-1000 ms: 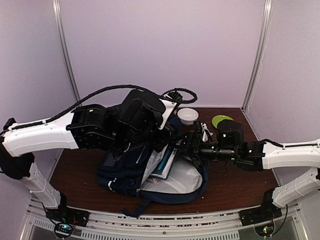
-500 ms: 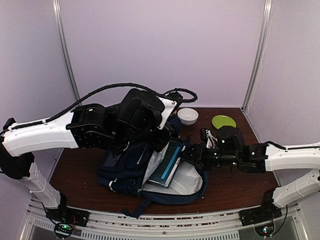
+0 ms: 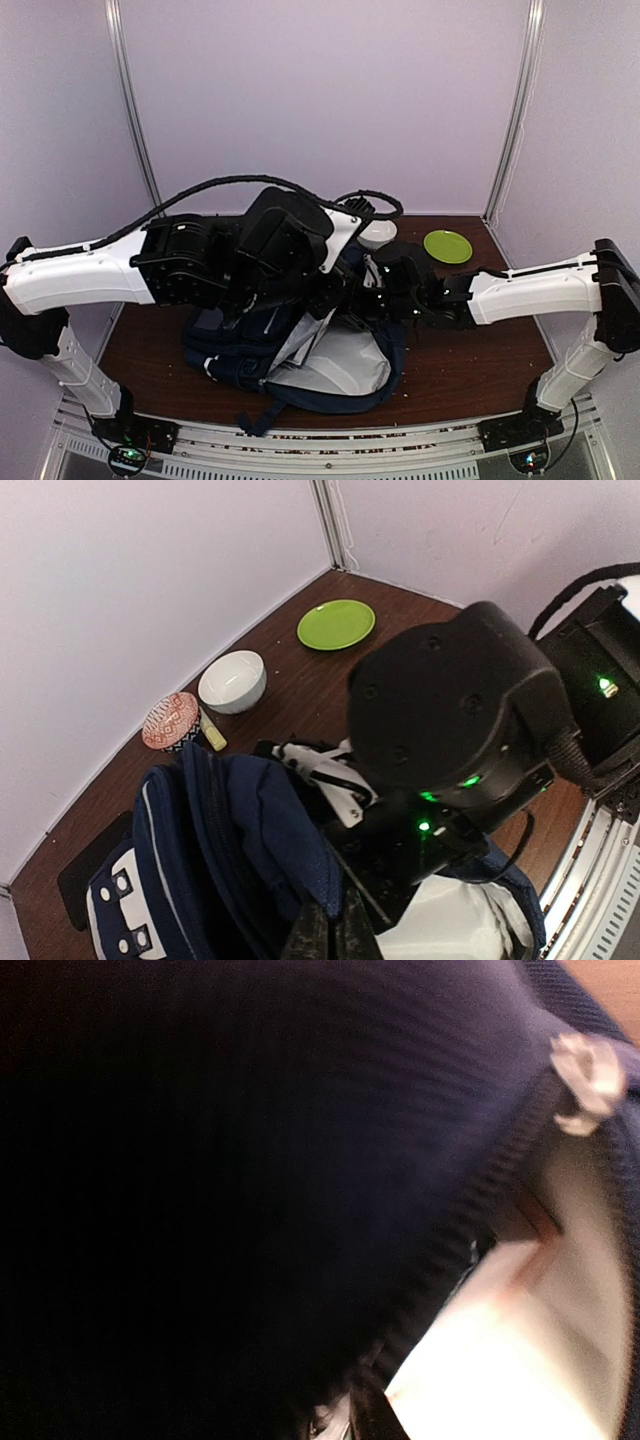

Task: Pack the student bag
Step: Place the book in the student bag, then adjust the student bag at the center of the board.

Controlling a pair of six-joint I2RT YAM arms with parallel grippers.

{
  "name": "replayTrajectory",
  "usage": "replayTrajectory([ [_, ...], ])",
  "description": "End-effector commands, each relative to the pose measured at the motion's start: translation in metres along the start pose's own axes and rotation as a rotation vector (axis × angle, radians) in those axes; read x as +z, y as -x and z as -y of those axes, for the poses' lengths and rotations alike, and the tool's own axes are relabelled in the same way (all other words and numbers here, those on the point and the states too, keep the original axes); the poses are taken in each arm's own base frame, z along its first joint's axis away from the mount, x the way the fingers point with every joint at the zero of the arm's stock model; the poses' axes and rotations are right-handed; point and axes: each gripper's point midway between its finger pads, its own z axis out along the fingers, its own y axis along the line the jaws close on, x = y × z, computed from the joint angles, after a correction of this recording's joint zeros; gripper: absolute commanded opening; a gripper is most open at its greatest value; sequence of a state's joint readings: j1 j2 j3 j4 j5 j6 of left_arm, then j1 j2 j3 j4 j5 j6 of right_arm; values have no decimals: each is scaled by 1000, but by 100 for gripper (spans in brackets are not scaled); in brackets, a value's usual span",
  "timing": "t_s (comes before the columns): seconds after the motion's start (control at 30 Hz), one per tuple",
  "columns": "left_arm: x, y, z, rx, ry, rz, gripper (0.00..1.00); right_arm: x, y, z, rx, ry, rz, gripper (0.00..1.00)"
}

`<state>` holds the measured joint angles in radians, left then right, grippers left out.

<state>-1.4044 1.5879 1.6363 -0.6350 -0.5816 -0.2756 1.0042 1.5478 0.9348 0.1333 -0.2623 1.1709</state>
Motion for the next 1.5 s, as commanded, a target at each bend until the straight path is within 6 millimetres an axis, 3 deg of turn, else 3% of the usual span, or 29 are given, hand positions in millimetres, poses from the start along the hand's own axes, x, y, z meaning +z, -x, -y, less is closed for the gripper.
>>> replayTrajectory([
  [0.0, -37, 58, 0, -171, -55, 210, 0, 22, -12, -62, -24, 196, -73, 12],
  [0.2, -42, 38, -19, -224, 19, 190, 0, 55, -27, -78, -11, 248, -145, 15],
  [0.3, -47, 28, -36, -220, 96, 177, 0, 47, -25, -85, -38, 264, -141, 30],
  [0.43, -49, 5, -66, -193, 229, 140, 0, 25, -23, -88, -90, 242, -128, 52],
  [0.53, -46, -15, -91, -215, 291, 105, 0, 6, -22, -83, -113, 212, -128, 61],
  [0.73, -36, -67, -134, -275, 390, 25, 0, -49, -17, -70, -198, 154, -81, 75],
  [0.87, -39, -89, -142, -237, 429, -12, 0, -89, 12, -48, -249, 55, 41, 77],
  [0.97, -22, -106, -109, -172, 243, -44, 0, -110, 51, -25, -235, -23, 180, 77],
  [1.1, -7, -122, -28, -77, -100, -28, 0, -112, 95, -4, -224, -90, 316, 76],
  [1.23, 13, -152, 34, 20, -272, -135, 0, -82, 121, -6, -246, -101, 315, 75],
  [1.37, 37, -169, 62, 49, -332, -209, 0, -45, 129, -12, -248, -84, 254, 74],
  [1.43, 40, -165, 64, 53, -329, -211, 41, -36, 129, -12, -241, -77, 238, 74],
  [1.47, 39, -158, 60, 51, -311, -193, 56, -35, 129, -11, -239, -81, 237, 73],
])
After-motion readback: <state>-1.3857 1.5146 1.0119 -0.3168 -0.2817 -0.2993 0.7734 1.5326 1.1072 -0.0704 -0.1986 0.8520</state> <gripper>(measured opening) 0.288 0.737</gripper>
